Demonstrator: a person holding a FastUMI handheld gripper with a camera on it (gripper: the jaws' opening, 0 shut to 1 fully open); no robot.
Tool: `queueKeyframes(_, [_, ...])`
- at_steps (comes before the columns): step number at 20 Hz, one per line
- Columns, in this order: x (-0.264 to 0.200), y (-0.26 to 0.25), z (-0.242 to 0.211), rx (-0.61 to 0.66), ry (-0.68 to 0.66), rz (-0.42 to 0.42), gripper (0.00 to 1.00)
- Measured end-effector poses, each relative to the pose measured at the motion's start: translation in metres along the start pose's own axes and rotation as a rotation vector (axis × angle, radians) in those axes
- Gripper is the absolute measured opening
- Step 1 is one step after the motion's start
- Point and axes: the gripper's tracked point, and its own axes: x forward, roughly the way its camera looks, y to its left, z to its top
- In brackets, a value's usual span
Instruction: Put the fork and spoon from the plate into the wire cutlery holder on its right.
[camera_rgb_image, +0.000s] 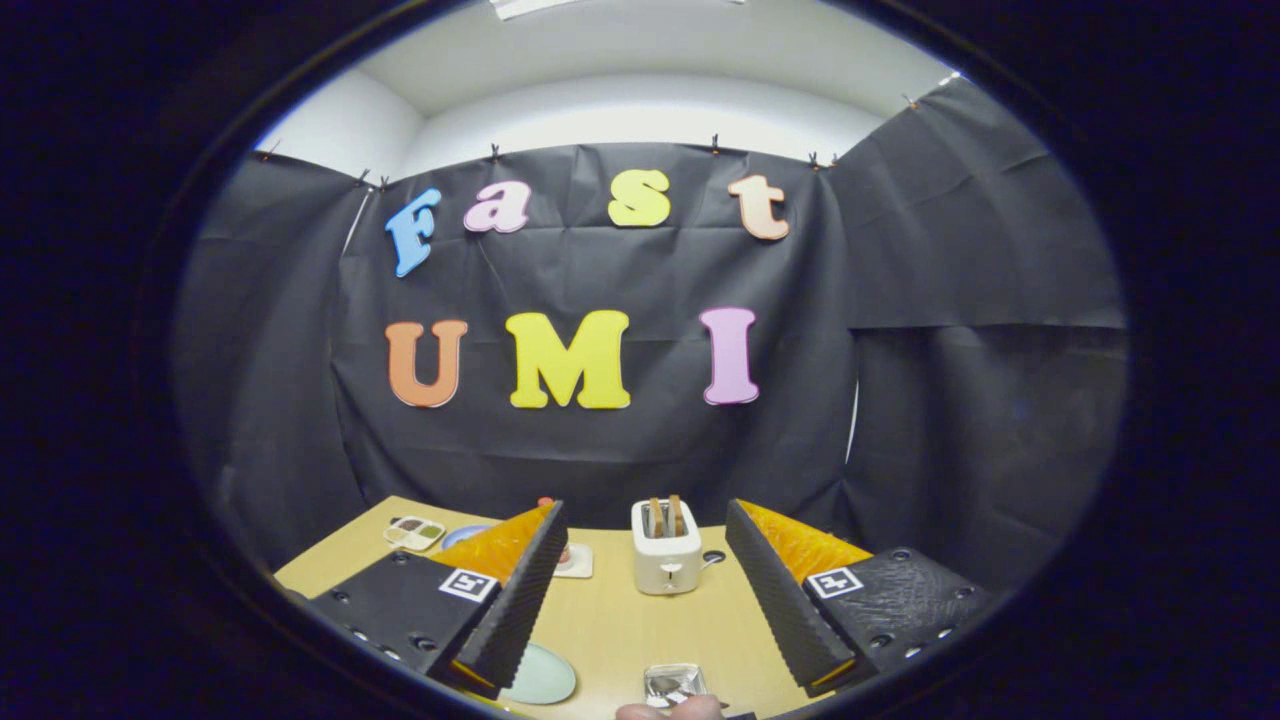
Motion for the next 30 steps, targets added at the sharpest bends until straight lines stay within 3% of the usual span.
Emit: queueKeyframes(30, [-0.019,0.003,-0.011,0.032,0.015,-0.012,0.96])
